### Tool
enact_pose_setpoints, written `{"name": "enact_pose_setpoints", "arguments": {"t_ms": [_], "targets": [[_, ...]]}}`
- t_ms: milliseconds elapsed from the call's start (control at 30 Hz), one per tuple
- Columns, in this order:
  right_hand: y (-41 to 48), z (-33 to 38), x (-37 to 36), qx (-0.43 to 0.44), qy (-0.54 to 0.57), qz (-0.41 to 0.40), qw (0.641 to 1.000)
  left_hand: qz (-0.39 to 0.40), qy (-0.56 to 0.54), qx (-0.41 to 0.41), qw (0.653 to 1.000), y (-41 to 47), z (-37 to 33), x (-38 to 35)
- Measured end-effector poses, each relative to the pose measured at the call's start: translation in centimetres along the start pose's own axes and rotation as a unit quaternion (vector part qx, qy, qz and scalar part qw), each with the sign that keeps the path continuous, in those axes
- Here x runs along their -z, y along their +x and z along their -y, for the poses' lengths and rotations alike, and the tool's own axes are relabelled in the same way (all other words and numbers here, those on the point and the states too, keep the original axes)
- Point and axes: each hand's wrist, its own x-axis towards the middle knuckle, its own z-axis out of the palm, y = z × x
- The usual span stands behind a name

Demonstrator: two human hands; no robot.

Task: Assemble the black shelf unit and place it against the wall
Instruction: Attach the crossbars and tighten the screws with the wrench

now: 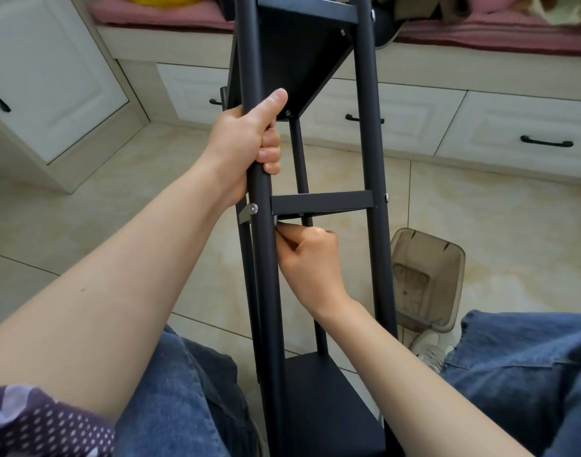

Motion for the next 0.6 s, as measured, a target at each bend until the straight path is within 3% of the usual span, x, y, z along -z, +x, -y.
{"name": "enact_pose_setpoints", "arguments": {"t_ms": [300, 600], "targets": [[0.3, -0.6, -0.1, -0.009, 0.012, -0.004, 1.0, -0.006, -0.002, -0.002, 1.0, -0.1, -0.1, -0.1], [-0.7, 0.3, 1.8, -0.08, 0.002, 0.032, 0.996, -0.004, -0.002, 0.003, 1.0, -0.1, -0.1, 0.0]]}}
